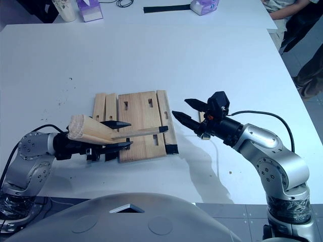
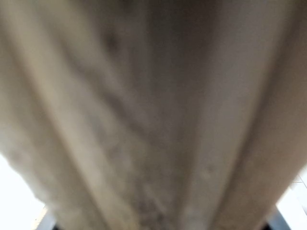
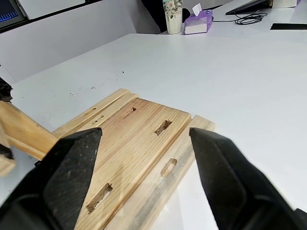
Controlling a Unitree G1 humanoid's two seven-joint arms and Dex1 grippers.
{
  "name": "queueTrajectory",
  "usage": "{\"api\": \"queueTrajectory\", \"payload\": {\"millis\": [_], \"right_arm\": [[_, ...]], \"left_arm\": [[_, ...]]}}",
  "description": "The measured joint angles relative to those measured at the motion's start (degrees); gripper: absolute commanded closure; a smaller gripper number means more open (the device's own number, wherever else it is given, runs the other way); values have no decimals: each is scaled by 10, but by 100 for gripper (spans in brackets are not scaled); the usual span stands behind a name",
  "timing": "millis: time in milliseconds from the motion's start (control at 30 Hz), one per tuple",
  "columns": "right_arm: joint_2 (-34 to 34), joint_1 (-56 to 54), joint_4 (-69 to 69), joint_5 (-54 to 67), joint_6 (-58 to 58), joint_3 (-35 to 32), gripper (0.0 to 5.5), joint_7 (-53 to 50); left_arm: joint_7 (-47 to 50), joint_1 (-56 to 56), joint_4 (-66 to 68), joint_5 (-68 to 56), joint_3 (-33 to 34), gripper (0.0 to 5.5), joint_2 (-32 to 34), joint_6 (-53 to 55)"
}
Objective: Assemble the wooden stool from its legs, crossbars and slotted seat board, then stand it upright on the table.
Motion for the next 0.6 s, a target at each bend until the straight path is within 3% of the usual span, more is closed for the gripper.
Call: {"api": "queueTrajectory", "payload": {"millis": [600], "right_arm": [[2, 0, -7, 0, 0, 3, 214, -9]], "left_arm": [[11, -2, 16, 13, -17, 347, -2, 12]]}}
